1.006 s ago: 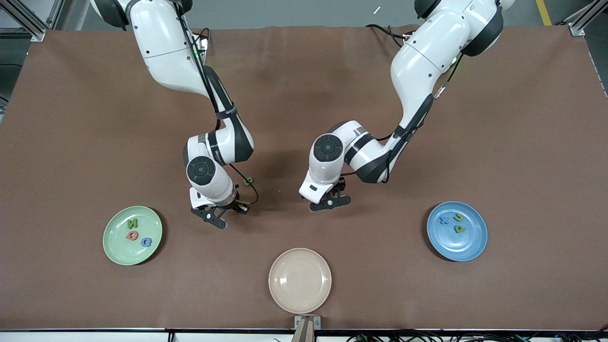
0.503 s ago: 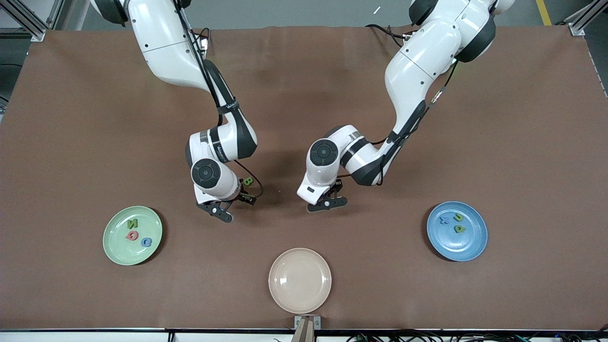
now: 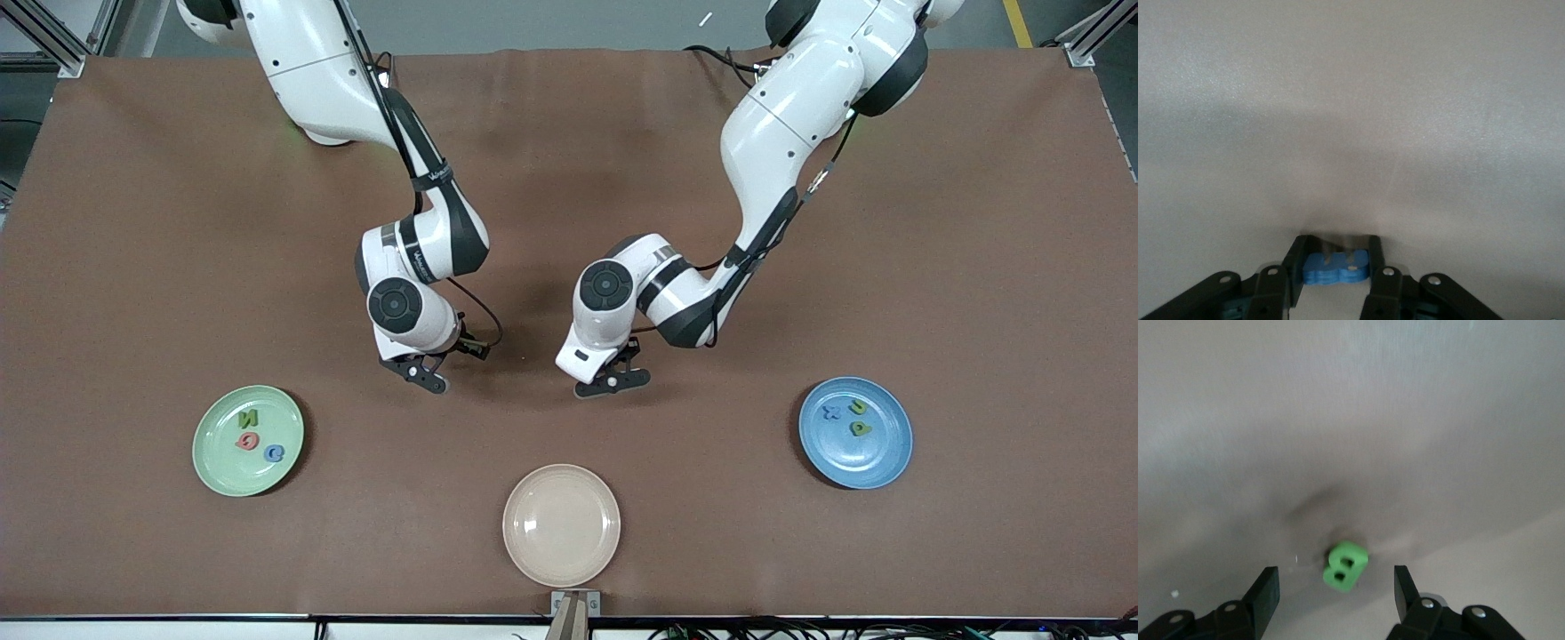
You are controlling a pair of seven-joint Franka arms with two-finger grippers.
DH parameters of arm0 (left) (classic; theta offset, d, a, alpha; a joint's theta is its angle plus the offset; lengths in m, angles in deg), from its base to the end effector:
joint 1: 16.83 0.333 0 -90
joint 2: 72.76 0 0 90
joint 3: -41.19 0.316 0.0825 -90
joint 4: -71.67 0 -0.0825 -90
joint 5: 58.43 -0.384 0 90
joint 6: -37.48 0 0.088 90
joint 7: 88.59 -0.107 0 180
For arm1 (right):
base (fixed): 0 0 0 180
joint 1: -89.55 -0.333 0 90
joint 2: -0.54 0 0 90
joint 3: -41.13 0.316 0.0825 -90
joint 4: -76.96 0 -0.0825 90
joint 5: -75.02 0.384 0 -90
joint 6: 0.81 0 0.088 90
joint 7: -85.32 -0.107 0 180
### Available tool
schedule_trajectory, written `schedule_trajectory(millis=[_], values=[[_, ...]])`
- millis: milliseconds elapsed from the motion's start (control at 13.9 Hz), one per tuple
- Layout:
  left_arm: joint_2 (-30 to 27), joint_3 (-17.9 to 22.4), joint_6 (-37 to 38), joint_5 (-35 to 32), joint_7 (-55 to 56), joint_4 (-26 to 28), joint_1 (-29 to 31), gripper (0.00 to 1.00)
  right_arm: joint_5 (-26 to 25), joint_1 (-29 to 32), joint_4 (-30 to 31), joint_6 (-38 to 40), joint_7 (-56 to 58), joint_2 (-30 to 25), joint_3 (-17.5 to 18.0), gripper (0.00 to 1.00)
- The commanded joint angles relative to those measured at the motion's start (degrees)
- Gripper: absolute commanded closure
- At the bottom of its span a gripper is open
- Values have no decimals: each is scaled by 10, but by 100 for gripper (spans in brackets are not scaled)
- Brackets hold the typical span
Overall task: Sort upper and lower case letters into plates
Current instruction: 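Place the green B on the green plate while the left gripper drops the m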
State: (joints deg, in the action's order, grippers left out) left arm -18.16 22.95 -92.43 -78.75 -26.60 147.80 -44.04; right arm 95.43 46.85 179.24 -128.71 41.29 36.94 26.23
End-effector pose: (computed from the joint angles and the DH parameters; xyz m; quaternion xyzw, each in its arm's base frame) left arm 0.5644 -0.4825 0.1749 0.9950 0.0979 0.0187 0.0097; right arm 0.5559 0.3165 0.1945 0.9661 -0.2411 -0.0927 0.0021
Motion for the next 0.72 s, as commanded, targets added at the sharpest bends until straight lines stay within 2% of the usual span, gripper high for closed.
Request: schedule_trajectory(millis=[0, 144, 359, 647], values=[[0, 7, 3, -9, 3, -10, -1, 98, 20, -23, 55, -40, -15, -26, -2, 22], [-18, 7, 21, -9, 4, -11, 8, 99, 20, -26, 71, -71, -19, -25, -2, 22], [-53, 6, 54, 1, 3, -11, 31, 100, 20, -25, 71, -71, -19, -24, -2, 23], [-107, 1, 104, 13, 2, 2, 74, 100, 19, -23, 70, -74, -18, -24, -4, 34]])
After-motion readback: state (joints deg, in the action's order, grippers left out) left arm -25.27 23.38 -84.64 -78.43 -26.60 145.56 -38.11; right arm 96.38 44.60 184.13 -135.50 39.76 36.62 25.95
